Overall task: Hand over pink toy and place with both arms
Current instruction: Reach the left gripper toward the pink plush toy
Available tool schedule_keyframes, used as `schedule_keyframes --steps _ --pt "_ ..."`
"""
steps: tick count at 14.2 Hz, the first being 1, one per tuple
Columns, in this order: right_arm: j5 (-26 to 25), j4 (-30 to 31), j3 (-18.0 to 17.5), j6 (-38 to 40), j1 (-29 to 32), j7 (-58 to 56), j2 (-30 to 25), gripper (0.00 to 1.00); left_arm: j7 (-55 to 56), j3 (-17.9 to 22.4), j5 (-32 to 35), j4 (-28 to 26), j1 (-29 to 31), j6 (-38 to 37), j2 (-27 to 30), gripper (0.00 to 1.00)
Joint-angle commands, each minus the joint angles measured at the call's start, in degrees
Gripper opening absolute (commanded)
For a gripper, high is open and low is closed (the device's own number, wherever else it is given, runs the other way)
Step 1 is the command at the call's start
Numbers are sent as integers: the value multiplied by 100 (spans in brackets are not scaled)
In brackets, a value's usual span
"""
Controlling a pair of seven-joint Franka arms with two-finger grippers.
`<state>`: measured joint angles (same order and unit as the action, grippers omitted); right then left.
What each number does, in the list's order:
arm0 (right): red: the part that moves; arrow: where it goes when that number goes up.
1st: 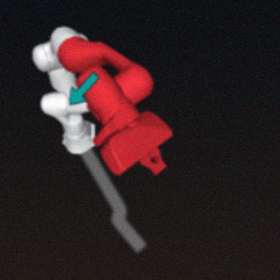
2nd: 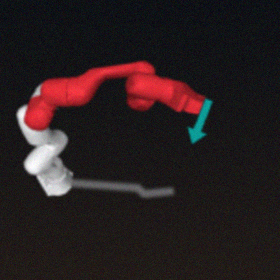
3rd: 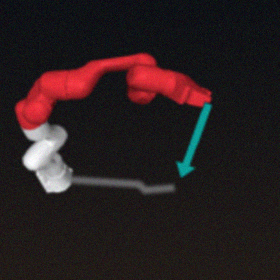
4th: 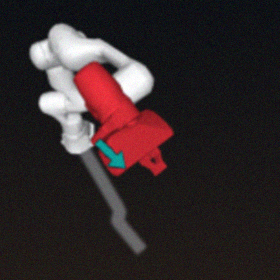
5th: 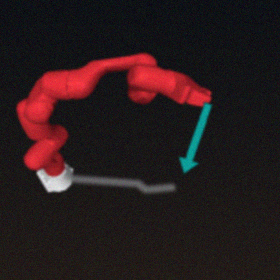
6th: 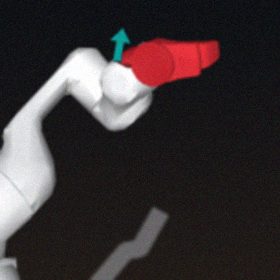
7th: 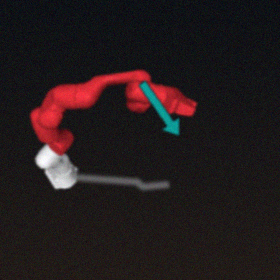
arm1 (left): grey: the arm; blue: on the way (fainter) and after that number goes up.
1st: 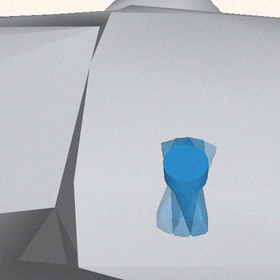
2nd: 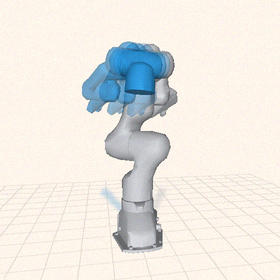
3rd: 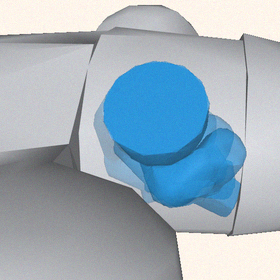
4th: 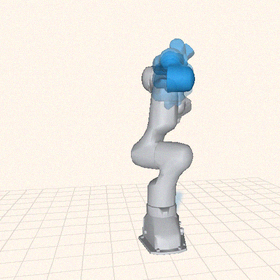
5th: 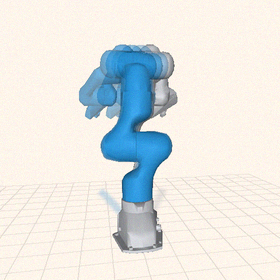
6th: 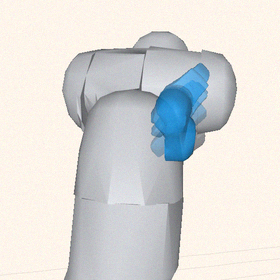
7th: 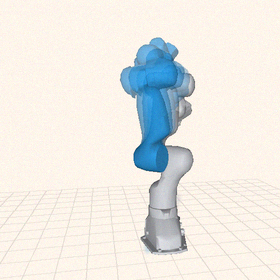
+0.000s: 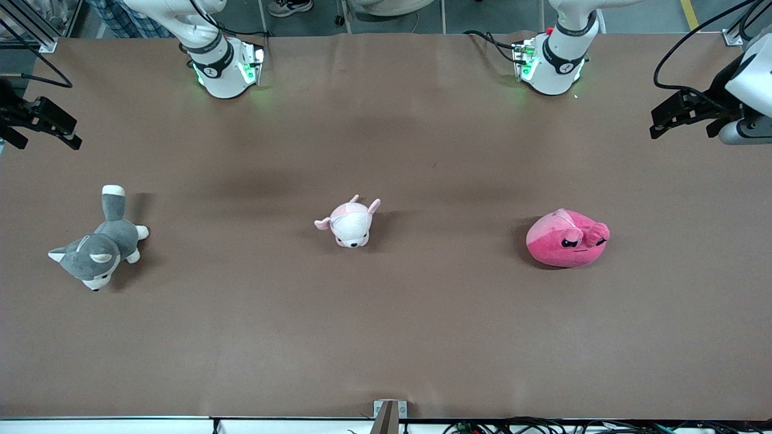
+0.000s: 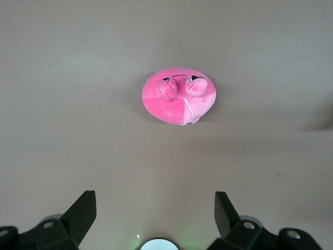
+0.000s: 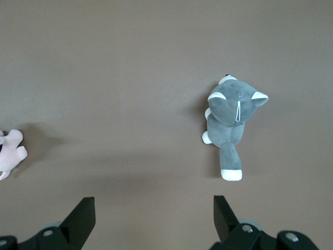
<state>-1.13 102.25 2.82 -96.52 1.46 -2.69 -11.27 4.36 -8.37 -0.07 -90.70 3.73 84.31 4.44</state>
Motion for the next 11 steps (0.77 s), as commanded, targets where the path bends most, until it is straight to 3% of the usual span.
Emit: schedule_keyframes --steps 1,7,11 --pt "-168 199 -18 -113 4 49 -165 100 -119 19 -2 167 31 -90 13 100" --pt "-186 182 -18 -87 4 40 -156 100 -93 37 7 404 49 -73 -504 100" --pt "-177 33 -18 -16 4 22 -130 100 -76 37 -37 169 233 374 -935 100"
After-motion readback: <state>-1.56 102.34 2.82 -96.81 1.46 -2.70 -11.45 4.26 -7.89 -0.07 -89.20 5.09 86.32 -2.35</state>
